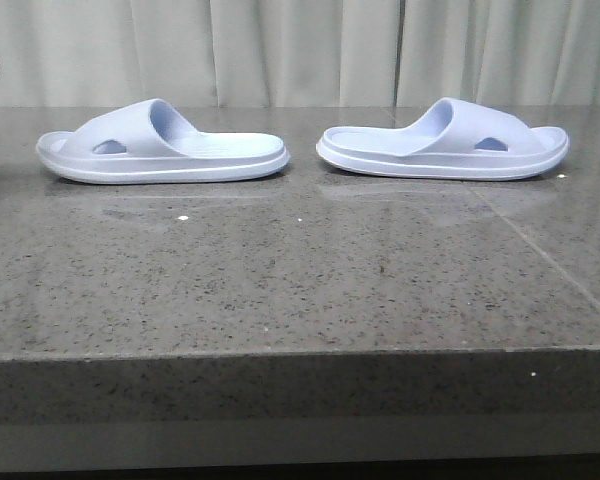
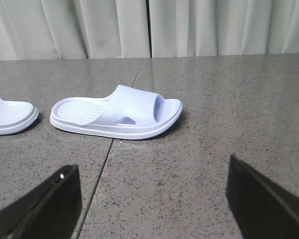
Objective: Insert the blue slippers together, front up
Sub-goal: 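Lower the left gripper onto the heel of the slipper nearest it and grasp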
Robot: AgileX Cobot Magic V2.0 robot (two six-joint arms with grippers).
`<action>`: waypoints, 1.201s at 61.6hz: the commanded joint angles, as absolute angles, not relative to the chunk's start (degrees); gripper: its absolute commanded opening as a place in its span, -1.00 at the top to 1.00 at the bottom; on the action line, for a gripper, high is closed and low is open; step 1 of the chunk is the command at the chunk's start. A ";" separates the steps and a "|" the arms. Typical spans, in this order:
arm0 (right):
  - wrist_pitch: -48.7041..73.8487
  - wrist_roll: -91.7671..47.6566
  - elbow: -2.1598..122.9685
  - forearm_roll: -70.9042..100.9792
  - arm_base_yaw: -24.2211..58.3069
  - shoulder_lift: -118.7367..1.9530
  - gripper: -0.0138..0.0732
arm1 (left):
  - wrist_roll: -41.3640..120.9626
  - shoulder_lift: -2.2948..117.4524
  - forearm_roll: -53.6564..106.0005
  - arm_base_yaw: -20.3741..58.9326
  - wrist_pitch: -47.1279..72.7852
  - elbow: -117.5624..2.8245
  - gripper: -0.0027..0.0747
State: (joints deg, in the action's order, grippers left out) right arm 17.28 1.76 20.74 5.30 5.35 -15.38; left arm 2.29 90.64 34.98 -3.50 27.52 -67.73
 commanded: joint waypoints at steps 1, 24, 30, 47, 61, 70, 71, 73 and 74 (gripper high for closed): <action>12.93 1.59 22.83 4.59 5.22 -16.36 -0.72 | 11.85 90.67 44.19 -5.09 29.15 -71.18 0.14; 12.93 1.59 22.83 4.59 5.22 -16.36 -0.72 | 36.02 103.09 66.92 -9.99 46.62 -77.17 0.17; 12.93 1.59 22.83 4.59 5.22 -16.36 -0.72 | 37.21 105.37 66.92 -9.99 48.41 -78.76 0.17; 12.93 1.59 22.83 4.59 5.22 -16.36 -0.72 | 38.19 108.86 67.05 -9.88 50.21 -80.22 0.17; 12.93 1.59 22.83 4.59 5.22 -16.36 -0.72 | 42.39 110.51 69.06 -9.88 53.52 -80.22 0.17; 12.93 1.59 22.83 4.59 5.22 -16.36 -0.72 | 42.95 112.70 69.20 -9.88 55.93 -80.22 0.17; 12.93 1.59 22.83 4.59 5.22 -16.36 -0.72 | 42.95 112.99 69.20 -9.88 56.13 -80.22 0.17; 12.93 1.59 22.83 4.59 5.22 -16.36 -0.72 | 42.95 113.54 69.32 -9.88 56.41 -80.22 0.17; 12.93 1.59 22.83 4.59 5.22 -16.36 -0.72 | 42.95 113.87 69.32 -9.88 56.41 -80.22 0.17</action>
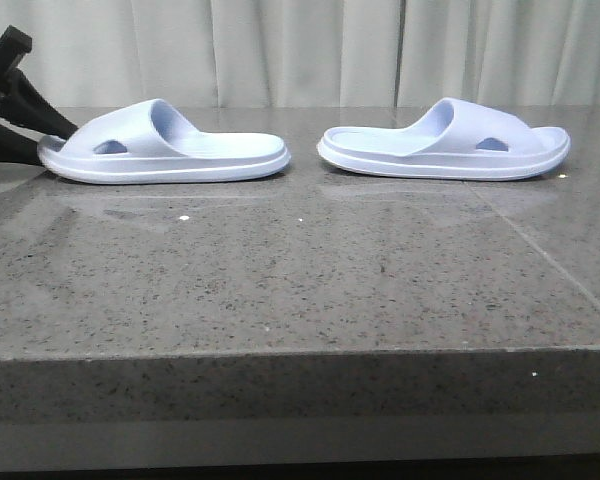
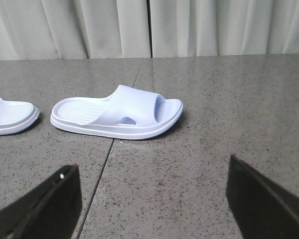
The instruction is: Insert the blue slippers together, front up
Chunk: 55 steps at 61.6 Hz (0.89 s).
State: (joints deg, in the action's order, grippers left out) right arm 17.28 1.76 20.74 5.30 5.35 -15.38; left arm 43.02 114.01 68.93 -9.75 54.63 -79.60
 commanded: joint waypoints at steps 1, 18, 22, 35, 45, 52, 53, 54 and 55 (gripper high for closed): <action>12.93 1.59 22.83 4.59 5.22 -16.36 -0.72 | 42.95 114.10 69.32 -9.88 56.58 -80.22 0.17; 12.93 1.59 22.83 4.59 5.22 -16.36 -0.72 | 44.81 114.73 69.78 -9.65 57.77 -80.22 0.61; 12.93 1.59 22.83 4.59 5.22 -16.36 -0.72 | 44.95 114.73 70.26 -9.65 58.82 -80.22 0.89; 12.93 1.59 22.83 4.59 5.22 -16.36 -0.72 | 46.35 114.73 74.48 -9.89 64.49 -80.22 0.98; 12.94 1.59 22.83 4.59 5.22 -16.36 -0.72 | 46.35 114.73 81.82 -11.24 72.77 -80.22 0.98; 12.94 1.59 22.64 4.59 5.22 -16.36 -0.72 | 44.85 114.08 83.10 -12.18 72.77 -80.22 0.98; 12.94 1.59 22.64 4.59 5.22 -16.36 -0.72 | 44.46 114.08 83.46 -12.21 72.77 -80.22 0.98; 12.94 1.59 22.64 4.59 5.22 -16.36 -0.72 | 44.35 114.05 83.73 -12.21 72.77 -80.22 0.98; 12.94 1.59 22.64 4.59 5.22 -16.36 -0.72 | 44.23 114.05 84.11 -12.21 72.77 -80.22 0.98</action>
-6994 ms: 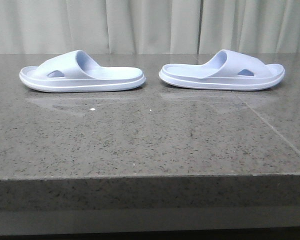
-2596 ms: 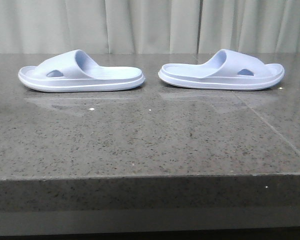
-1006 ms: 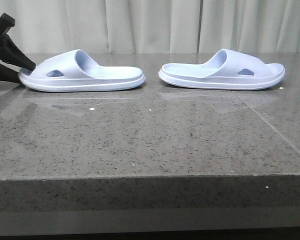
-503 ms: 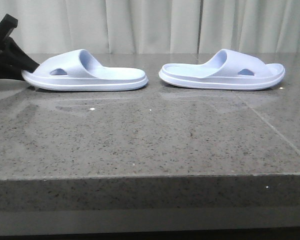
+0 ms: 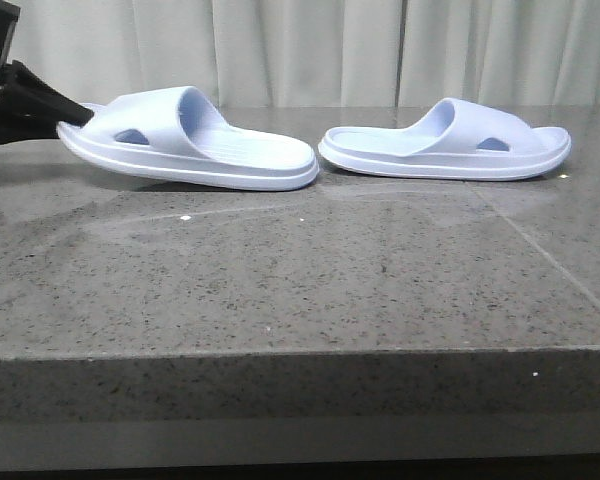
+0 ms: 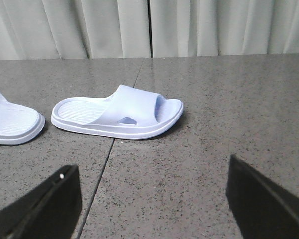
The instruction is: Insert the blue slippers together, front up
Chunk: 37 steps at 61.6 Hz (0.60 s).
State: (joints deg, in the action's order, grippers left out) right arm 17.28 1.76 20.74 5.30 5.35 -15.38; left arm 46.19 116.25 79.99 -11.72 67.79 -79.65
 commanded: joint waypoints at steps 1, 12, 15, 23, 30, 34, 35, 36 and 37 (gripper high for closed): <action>12.94 1.59 22.64 4.59 5.22 -16.36 -0.72 | 44.23 114.05 84.50 -12.35 72.77 -80.22 0.98; 12.88 1.59 22.57 4.59 5.22 -16.36 -0.72 | 42.89 114.05 88.37 -13.19 72.77 -80.22 0.98; 12.88 1.59 22.57 4.59 5.22 -16.36 -0.72 | 42.89 114.05 88.40 -13.28 72.77 -80.22 0.98; 12.58 1.59 22.57 4.59 5.22 -16.36 -0.72 | 42.89 114.05 88.40 -13.28 72.77 -80.22 0.98; 12.72 1.59 22.57 4.64 5.22 -16.36 -0.72 | 42.89 114.05 88.40 -13.28 72.77 -80.22 0.98; 12.72 1.59 22.57 4.64 5.22 -16.36 -0.72 | 42.89 114.05 88.40 -13.28 72.77 -80.22 0.98; 12.71 1.59 22.57 4.64 5.22 -16.43 -0.72 | 42.89 114.05 88.40 -13.28 72.77 -80.22 0.98; 12.71 1.59 22.57 4.64 5.22 -16.48 -0.72 | 42.89 114.05 88.40 -13.28 72.77 -80.22 0.98; 12.71 1.59 22.57 4.64 5.22 -16.56 -0.72 | 42.89 114.05 88.40 -13.28 72.77 -80.22 0.98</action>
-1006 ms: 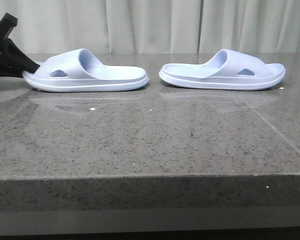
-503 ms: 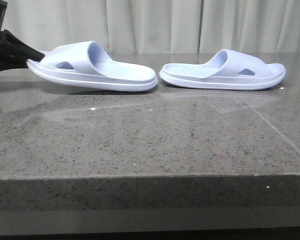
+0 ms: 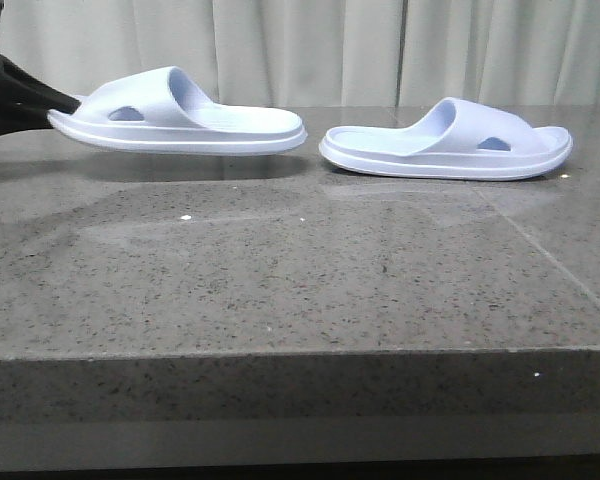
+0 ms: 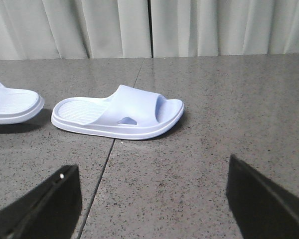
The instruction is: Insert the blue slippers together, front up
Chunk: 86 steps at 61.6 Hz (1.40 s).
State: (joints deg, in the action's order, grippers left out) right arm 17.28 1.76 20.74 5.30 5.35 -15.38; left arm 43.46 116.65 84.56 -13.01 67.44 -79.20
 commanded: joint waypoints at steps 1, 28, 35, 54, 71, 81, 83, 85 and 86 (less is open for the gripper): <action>12.73 1.59 22.57 4.64 5.22 -16.68 -0.71 | 42.89 114.05 88.40 -13.28 72.77 -80.22 0.98; 16.80 1.61 36.44 5.04 5.10 -41.22 -0.68 | 42.89 114.05 88.40 -13.28 72.69 -80.22 0.98; 16.76 1.74 41.05 5.18 4.38 -50.25 -0.68 | 42.89 114.05 88.40 -13.28 72.69 -80.22 0.98; 18.29 2.13 52.42 7.48 -3.36 -67.20 -0.68 | 42.89 114.05 88.40 -13.28 72.69 -80.22 0.98; 23.48 2.07 61.97 7.78 -6.73 -77.50 -0.68 | 42.89 114.05 88.40 -13.28 72.69 -80.22 0.98; 26.26 1.94 67.22 8.98 -6.88 -83.70 -0.68 | 42.89 114.05 88.40 -13.28 72.69 -80.22 0.98; 26.96 1.43 68.10 9.63 -6.88 -84.73 -0.68 | 42.89 114.05 88.40 -13.28 72.69 -80.22 0.98; 27.52 0.61 68.96 10.79 -6.88 -85.73 -0.68 | 42.89 114.05 88.40 -13.28 72.69 -80.22 0.98; 27.82 0.00 69.41 11.40 -6.88 -86.20 -0.68 | 42.89 114.05 88.40 -13.28 72.69 -80.22 0.98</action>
